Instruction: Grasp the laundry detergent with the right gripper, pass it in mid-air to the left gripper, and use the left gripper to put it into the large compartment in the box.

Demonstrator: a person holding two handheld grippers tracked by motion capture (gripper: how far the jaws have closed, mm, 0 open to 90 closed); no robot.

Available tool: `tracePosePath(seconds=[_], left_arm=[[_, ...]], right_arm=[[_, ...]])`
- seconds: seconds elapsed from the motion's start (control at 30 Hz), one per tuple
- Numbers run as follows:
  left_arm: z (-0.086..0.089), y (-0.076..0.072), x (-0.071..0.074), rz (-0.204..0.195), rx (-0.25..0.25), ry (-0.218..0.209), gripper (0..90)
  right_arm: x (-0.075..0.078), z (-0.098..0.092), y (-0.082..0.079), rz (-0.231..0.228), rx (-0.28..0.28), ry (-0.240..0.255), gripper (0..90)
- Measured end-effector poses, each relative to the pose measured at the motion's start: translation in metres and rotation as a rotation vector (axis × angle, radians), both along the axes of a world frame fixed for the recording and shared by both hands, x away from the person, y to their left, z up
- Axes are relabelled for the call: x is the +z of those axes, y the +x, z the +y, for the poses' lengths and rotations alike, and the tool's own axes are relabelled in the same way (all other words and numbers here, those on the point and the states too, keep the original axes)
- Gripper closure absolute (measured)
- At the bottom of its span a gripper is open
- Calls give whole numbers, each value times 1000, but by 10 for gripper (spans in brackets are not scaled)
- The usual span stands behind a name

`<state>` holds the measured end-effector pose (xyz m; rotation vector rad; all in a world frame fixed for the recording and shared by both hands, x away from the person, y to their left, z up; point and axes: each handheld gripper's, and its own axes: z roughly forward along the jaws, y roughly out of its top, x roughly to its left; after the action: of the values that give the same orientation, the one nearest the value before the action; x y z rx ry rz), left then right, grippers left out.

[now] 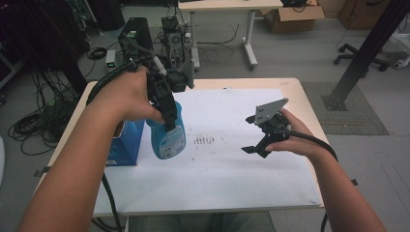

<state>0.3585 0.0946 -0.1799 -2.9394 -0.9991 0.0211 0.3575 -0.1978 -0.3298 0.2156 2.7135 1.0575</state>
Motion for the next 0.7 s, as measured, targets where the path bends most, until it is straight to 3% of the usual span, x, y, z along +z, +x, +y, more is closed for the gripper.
tracePosePath(seconds=[0.07,0.1,0.2,0.43,0.7], left_arm=[[2,2,4,-2,19,3,385],[8,5,11,-9,60,8,385],[17,10,21,-16,144,8,385],[42,19,46,-44,331,-9,385],[65,23,66,-42,468,-42,385]], right_arm=[[0,-2,1,-2,-3,-20,22],[2,-5,3,-13,-2,-57,23],[4,-9,5,-15,-10,-79,23],[3,-17,11,3,-24,-104,26],[3,-24,16,17,-41,-118,26]])
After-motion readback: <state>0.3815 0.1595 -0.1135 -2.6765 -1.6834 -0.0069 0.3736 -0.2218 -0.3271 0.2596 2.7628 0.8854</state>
